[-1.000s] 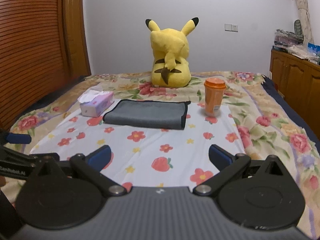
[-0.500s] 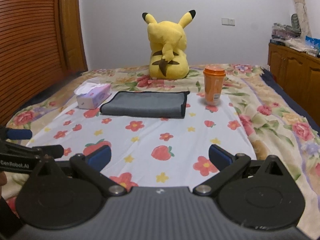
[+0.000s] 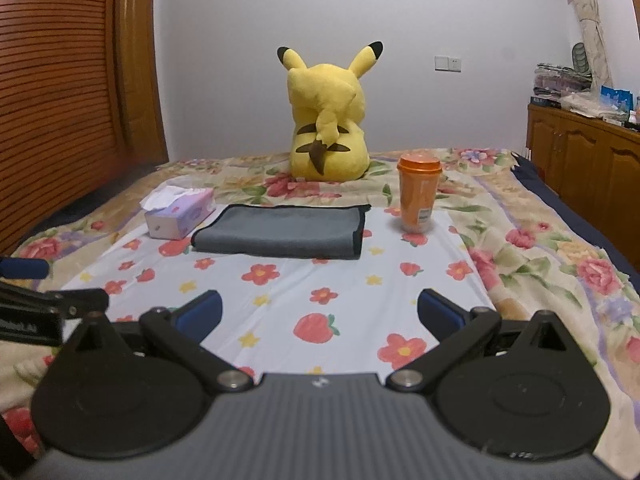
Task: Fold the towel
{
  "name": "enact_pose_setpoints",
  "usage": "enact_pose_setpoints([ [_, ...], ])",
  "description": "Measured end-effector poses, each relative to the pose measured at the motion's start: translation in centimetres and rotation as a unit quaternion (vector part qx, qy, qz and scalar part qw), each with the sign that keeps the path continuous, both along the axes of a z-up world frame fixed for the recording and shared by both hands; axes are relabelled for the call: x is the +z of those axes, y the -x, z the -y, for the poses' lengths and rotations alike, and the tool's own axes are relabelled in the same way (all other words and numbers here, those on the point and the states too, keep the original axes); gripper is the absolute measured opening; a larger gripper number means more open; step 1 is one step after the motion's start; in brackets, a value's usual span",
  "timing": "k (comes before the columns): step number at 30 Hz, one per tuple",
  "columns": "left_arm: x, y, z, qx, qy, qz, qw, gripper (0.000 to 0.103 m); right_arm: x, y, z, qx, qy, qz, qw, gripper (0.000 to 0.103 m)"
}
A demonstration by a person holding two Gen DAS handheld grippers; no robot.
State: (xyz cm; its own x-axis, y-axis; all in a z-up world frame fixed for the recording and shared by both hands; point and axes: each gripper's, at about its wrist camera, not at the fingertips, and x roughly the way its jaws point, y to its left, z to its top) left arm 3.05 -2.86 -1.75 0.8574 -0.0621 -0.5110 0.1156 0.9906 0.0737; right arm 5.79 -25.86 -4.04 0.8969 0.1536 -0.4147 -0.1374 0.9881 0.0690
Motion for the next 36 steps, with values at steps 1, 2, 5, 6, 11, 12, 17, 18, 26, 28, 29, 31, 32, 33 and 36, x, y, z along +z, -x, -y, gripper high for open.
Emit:
enact_pose_setpoints([
  [1,0.1,0.0,0.0,0.000,0.000,0.003,1.0000,0.103,0.0,0.0,0.0,-0.002,0.001,0.002,1.000,0.103],
  [2,0.2,0.1,-0.1,0.000,0.001,0.007,1.0000,0.103,0.0,0.1,0.0,-0.003,0.001,0.005,1.000,0.103],
  [5,0.5,0.4,-0.2,-0.004,0.005,0.020,0.9998,0.103,0.2,0.2,0.2,-0.005,-0.001,0.013,1.000,0.103],
  [6,0.6,0.5,-0.2,-0.004,0.006,0.023,0.9997,0.103,0.2,0.3,0.2,-0.006,-0.002,0.016,1.000,0.103],
  [11,1.1,1.0,-0.1,-0.007,0.006,0.038,0.9992,0.103,0.5,0.6,0.4,-0.009,-0.005,0.029,1.000,0.103],
  [12,1.2,1.1,-0.1,-0.007,0.007,0.041,0.9991,0.103,0.5,0.6,0.5,-0.009,-0.005,0.030,0.999,0.103],
  [17,1.5,1.2,-0.4,-0.002,0.009,0.053,0.9986,0.103,0.8,0.8,0.8,-0.017,-0.004,0.042,0.999,0.103],
  [18,1.6,1.2,-0.5,-0.001,0.011,0.055,0.9984,0.103,0.8,0.8,0.8,-0.018,-0.004,0.044,0.999,0.103],
  [26,2.0,1.4,-1.0,0.005,0.018,0.063,0.9978,0.103,1.1,1.1,1.2,-0.026,-0.009,0.058,0.998,0.103],
  [28,2.1,1.5,-1.0,0.005,0.018,0.067,0.9976,0.103,1.2,1.2,1.3,-0.026,-0.010,0.062,0.998,0.103],
  [29,2.1,1.6,-1.0,0.004,0.016,0.069,0.9975,0.103,1.2,1.2,1.3,-0.027,-0.011,0.064,0.998,0.103],
  [31,2.1,1.7,-0.9,0.004,0.014,0.072,0.9973,0.103,1.3,1.2,1.4,-0.028,-0.013,0.067,0.997,0.103],
  [32,2.1,1.7,-0.9,0.004,0.013,0.073,0.9973,0.103,1.3,1.2,1.5,-0.029,-0.014,0.069,0.997,0.103],
  [33,2.1,1.7,-1.0,0.004,0.014,0.073,0.9972,0.103,1.3,1.2,1.5,-0.030,-0.014,0.071,0.997,0.103],
  [36,2.2,1.8,-1.2,0.004,0.019,0.076,0.9969,0.103,1.4,1.3,1.7,-0.033,-0.016,0.076,0.996,0.103],
])
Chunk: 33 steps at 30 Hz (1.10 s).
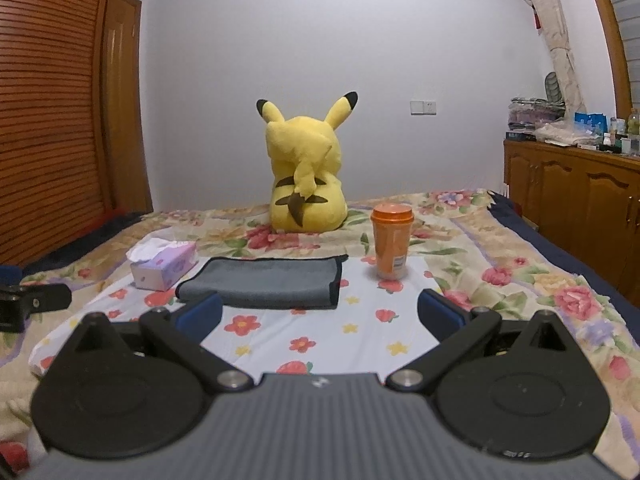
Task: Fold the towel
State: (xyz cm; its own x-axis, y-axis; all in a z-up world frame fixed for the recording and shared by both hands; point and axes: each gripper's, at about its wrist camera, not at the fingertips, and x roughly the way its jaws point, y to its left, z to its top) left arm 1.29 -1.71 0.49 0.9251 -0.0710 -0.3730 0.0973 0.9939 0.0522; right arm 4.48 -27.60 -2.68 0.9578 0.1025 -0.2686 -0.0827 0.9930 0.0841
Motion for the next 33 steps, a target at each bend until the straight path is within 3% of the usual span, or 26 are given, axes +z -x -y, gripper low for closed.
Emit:
enact_pose_setpoints([
  [33,-0.19,0.01,-0.07,0.002,-0.009,0.002,1.0000,0.103,-0.02,-0.01,0.11,-0.002,-0.002,0.001,1.000,0.103],
])
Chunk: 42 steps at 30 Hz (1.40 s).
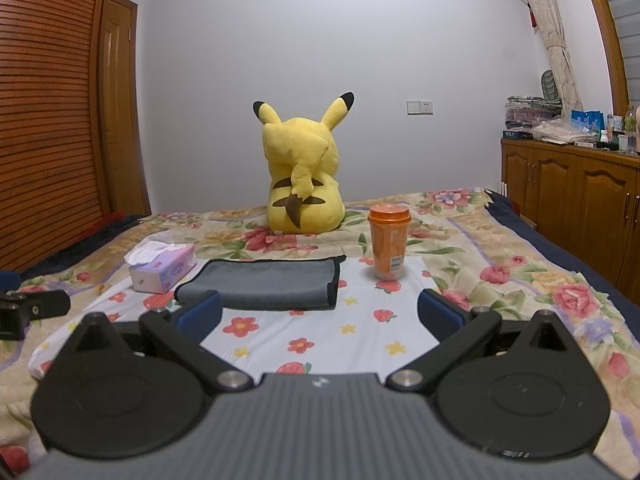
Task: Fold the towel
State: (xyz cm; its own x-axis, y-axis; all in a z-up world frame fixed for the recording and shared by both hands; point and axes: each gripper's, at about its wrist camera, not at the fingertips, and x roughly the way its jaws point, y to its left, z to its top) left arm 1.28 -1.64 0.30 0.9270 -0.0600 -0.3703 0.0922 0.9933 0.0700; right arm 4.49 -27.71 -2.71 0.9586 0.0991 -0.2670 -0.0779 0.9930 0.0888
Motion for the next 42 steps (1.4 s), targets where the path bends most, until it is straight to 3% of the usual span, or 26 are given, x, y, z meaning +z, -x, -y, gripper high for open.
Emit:
enact_pose_setpoints([
  [42,-0.56,-0.03,0.00,-0.002,-0.002,-0.003,1.0000,0.103,-0.04,0.08,0.01,-0.001,0.000,0.000,1.000,0.103],
])
